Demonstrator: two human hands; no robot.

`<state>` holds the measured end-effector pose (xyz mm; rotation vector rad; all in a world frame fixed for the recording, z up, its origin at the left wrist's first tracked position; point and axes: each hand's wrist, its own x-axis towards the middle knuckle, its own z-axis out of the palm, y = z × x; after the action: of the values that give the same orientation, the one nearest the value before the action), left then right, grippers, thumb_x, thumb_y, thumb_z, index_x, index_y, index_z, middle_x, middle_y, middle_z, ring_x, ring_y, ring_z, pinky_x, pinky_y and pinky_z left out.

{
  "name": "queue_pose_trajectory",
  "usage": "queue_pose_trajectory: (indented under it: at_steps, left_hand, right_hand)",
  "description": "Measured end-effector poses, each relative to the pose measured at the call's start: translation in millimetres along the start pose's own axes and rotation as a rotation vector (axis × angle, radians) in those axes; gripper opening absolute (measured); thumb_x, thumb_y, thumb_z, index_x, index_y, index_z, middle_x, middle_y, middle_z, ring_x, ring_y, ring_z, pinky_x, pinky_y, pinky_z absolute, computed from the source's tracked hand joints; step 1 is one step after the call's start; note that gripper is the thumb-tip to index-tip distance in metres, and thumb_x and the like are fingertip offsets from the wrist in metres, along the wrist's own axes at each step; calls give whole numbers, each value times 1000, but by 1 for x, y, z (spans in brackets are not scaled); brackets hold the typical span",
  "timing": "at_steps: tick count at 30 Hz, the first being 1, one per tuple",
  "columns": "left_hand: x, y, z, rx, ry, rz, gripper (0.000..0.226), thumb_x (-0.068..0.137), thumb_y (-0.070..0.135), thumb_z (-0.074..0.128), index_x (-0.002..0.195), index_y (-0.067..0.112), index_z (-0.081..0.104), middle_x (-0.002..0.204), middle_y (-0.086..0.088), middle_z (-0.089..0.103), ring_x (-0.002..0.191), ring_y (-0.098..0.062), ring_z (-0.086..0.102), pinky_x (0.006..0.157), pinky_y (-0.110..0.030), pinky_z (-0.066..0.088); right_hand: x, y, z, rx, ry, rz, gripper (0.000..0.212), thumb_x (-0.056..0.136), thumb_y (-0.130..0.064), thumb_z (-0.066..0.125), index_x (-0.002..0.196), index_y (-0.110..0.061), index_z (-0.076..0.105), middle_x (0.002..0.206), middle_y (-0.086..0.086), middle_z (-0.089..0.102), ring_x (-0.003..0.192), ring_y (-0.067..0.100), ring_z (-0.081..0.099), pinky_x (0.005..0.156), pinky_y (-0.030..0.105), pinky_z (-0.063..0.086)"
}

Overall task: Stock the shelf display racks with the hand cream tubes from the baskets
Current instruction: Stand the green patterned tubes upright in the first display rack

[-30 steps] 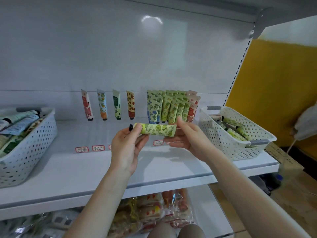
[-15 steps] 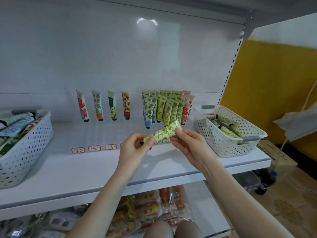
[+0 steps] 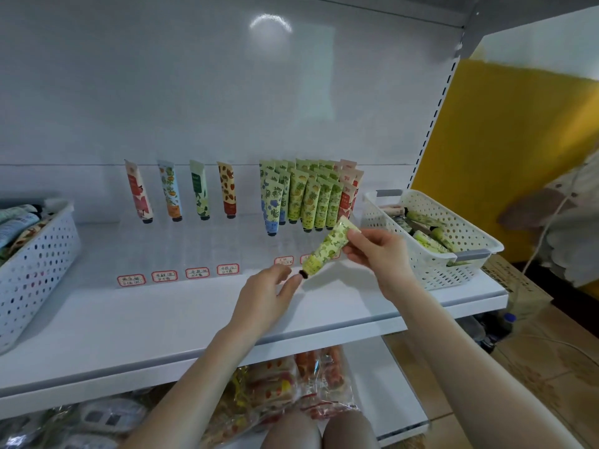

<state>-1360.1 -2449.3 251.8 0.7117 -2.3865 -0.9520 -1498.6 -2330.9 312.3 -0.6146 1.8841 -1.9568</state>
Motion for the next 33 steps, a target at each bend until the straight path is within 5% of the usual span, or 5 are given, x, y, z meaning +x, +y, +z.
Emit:
queue_pose_trajectory:
  at_steps: [4,8,15,20,33]
  left_hand:
    - [2,-8,14,170,-91,-35,39,96,33,45,126,10,55,131,-7,55,119,-21,50,98,-26,36]
    - [4,-18,25,340,-122,22,27,96,35,43,86,12,50,89,-2,53,93,-19,52,92,-34,41]
    - [6,-27,31,426,-108,81,24,97,33,39,90,14,52,94,2,53,95,-17,50,96,-37,38]
    - [7,-30,33,402,-91,68,27,96,34,40,96,13,57,98,2,56,96,-16,51,97,-36,37]
    - [7,-31,34,406,-86,45,35,97,37,38,117,16,57,126,3,54,119,-12,46,108,-31,25]
  right_hand:
    - [15,-1,-10,-90,75,-40,14,88,-7,61,75,-9,63,65,6,63,49,3,60,56,14,54]
    - [32,-2,-11,-199,126,-107,11,88,-9,62,80,-2,67,66,7,64,57,14,61,66,27,54]
    - [66,-17,-2,-503,181,-353,23,89,-19,61,83,1,69,75,17,68,69,30,62,71,36,50]
    - [79,-15,16,-570,130,-391,22,89,-14,58,74,1,62,64,13,58,51,7,48,52,17,36]
    - [96,-2,25,-637,85,-402,30,86,-12,54,67,12,50,66,32,55,58,19,39,57,28,28]
